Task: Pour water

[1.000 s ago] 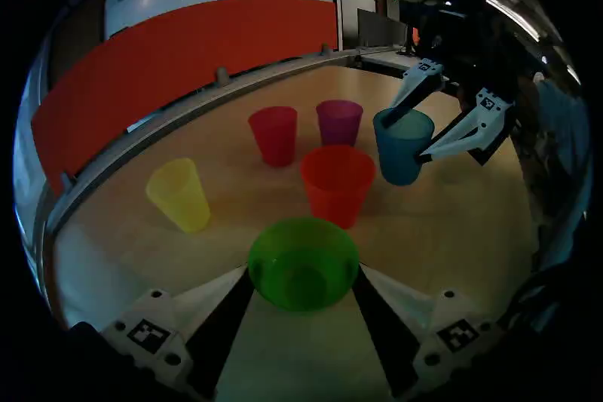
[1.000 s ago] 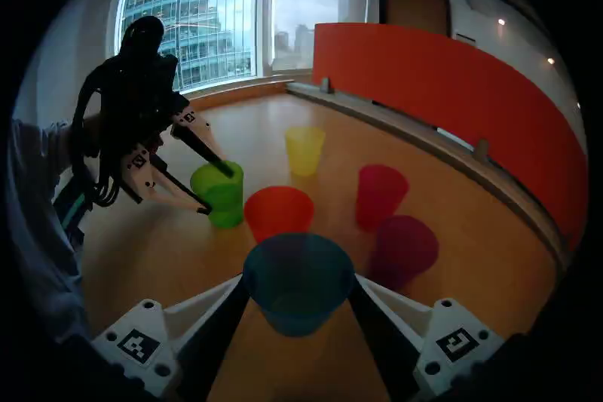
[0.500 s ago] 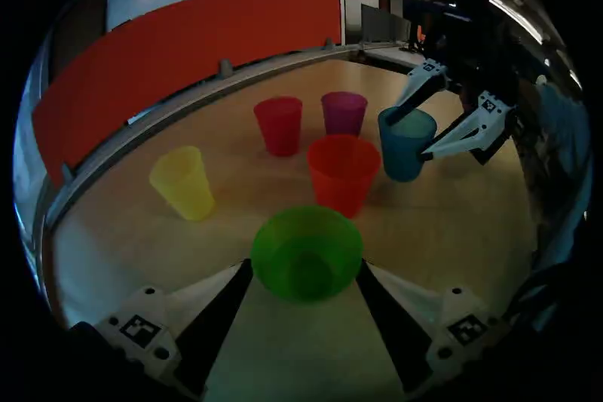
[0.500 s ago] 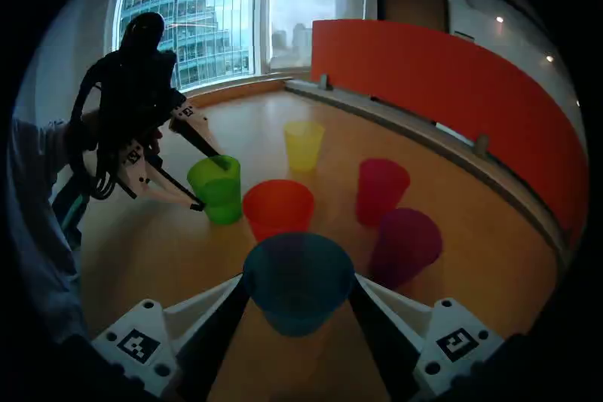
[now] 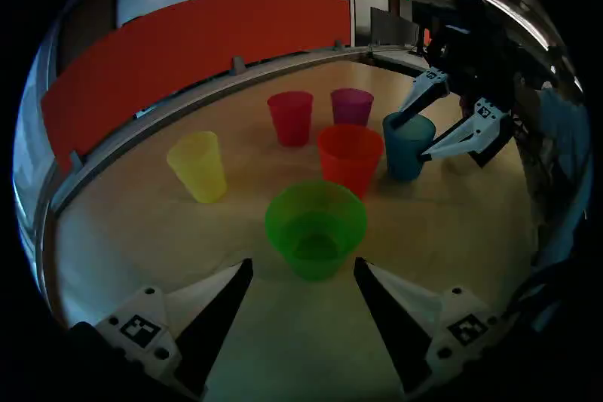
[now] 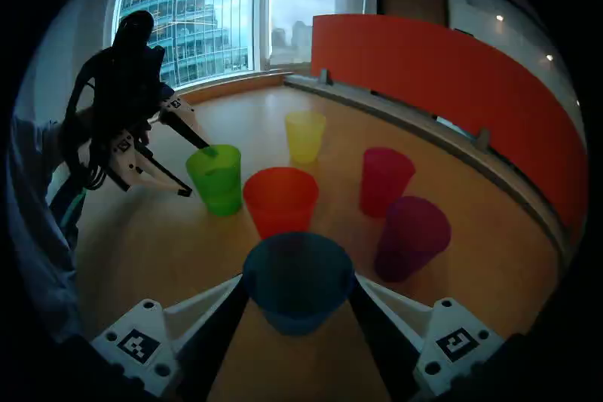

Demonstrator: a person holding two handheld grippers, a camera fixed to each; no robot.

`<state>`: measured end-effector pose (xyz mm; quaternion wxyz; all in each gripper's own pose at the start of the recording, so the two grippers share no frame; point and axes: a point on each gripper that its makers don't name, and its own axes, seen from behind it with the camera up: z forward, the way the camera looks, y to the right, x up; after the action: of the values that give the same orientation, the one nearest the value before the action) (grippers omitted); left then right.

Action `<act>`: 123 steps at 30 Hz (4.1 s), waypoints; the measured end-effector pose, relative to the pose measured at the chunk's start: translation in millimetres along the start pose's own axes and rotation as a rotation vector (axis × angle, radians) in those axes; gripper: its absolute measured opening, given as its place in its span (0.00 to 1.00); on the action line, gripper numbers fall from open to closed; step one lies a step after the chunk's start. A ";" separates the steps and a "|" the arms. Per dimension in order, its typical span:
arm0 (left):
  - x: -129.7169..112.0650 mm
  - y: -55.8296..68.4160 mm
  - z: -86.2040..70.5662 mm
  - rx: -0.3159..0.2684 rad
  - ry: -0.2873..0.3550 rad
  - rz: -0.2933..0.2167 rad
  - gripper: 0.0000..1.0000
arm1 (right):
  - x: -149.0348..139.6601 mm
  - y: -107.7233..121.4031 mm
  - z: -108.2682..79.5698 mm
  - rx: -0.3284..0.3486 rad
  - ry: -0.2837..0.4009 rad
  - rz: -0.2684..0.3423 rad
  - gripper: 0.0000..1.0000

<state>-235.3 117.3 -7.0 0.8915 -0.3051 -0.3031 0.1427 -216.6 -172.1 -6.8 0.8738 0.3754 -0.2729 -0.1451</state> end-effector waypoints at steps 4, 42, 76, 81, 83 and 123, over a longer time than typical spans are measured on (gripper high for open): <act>-0.4 -2.6 -6.4 0.008 0.009 -0.006 1.00 | -3.4 -0.6 0.7 -0.006 -0.003 -0.005 0.92; -2.7 -13.0 -52.8 0.103 0.066 -0.055 1.00 | -39.0 -1.1 -64.7 -0.088 0.000 0.039 1.00; 32.1 -70.3 -132.8 0.505 0.384 -0.196 1.00 | -5.6 71.6 -144.8 -0.518 0.270 0.235 1.00; 35.8 -77.0 -148.1 0.566 0.438 -0.214 1.00 | 10.1 77.2 -154.0 -0.586 0.348 0.234 1.00; 36.7 -78.6 -151.6 0.583 0.453 -0.223 1.00 | 14.5 78.3 -155.7 -0.605 0.374 0.234 1.00; 78.9 -90.5 -199.3 0.741 0.755 -0.307 1.00 | 56.5 107.7 -215.0 -0.921 0.714 0.268 1.00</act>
<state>-42.7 -9.2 -39.8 0.9966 0.0467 0.0674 -0.0112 -39.7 -1.2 -29.2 0.9950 -0.0543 0.0836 -0.0020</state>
